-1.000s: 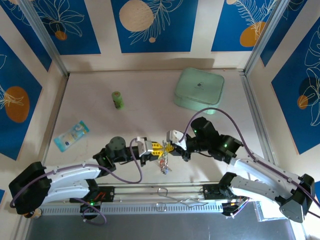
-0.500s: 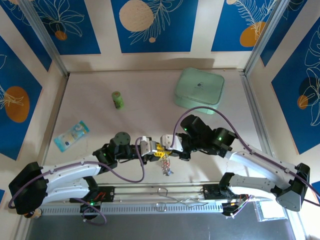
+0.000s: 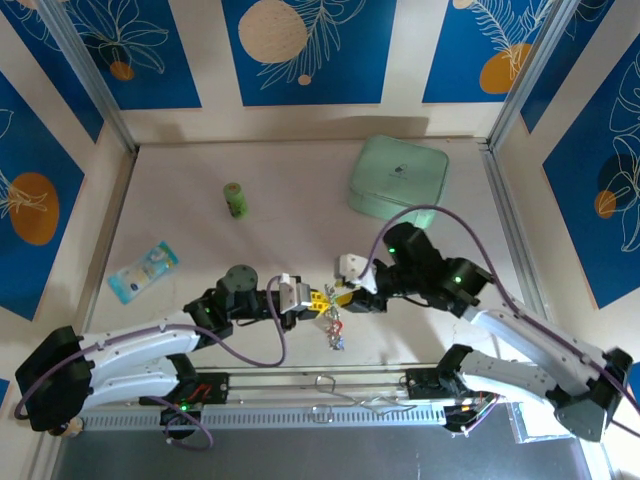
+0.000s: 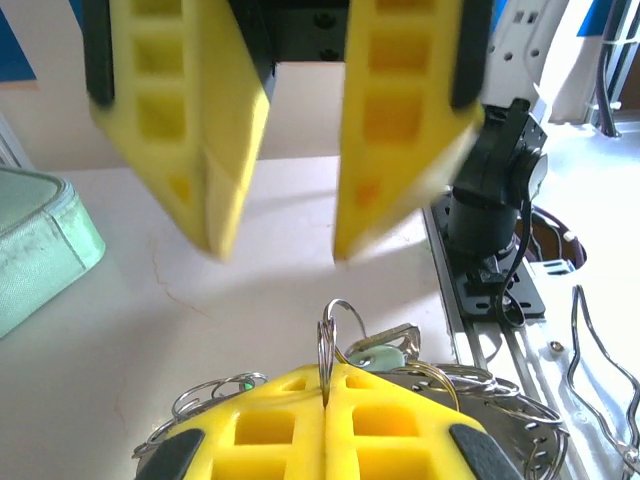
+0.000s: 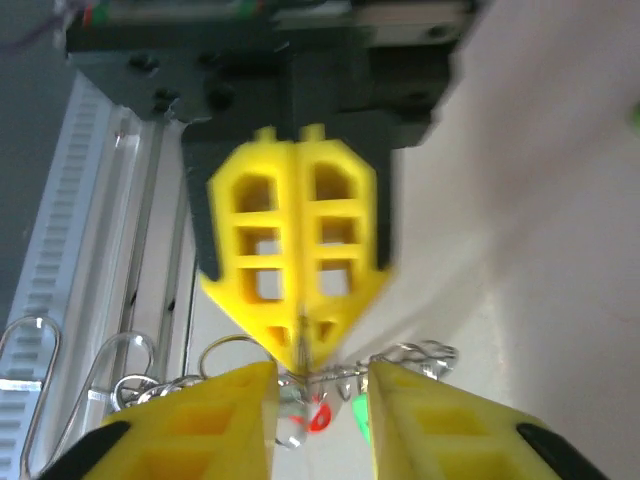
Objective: Put the keys on the keyring
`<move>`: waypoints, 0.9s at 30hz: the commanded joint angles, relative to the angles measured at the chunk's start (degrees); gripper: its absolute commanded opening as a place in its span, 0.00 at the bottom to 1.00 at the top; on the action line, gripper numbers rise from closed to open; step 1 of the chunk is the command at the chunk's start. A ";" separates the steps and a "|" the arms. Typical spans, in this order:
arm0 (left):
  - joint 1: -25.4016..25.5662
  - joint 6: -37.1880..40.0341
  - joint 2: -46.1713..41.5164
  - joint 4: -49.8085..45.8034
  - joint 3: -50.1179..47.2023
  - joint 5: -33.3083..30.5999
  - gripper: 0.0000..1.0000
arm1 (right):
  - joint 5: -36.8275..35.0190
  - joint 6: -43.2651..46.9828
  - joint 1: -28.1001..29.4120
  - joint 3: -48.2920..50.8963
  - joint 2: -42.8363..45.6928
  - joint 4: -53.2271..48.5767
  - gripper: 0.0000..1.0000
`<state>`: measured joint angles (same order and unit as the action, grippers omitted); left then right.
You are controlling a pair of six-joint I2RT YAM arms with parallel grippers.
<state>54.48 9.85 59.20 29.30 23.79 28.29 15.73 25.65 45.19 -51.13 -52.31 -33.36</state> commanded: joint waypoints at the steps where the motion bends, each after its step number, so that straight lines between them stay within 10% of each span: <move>1: 0.19 -3.10 -0.93 9.85 -2.08 1.64 0.00 | 9.25 -6.78 -1.33 4.14 2.58 7.38 0.36; 27: 0.19 -9.06 2.50 24.20 -6.74 0.50 0.00 | 9.36 -8.27 -1.16 6.13 -2.77 7.21 0.24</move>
<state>54.48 1.74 62.13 48.77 17.39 28.47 24.25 16.91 44.07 -45.93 -54.72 -25.69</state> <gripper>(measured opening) 0.056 0.243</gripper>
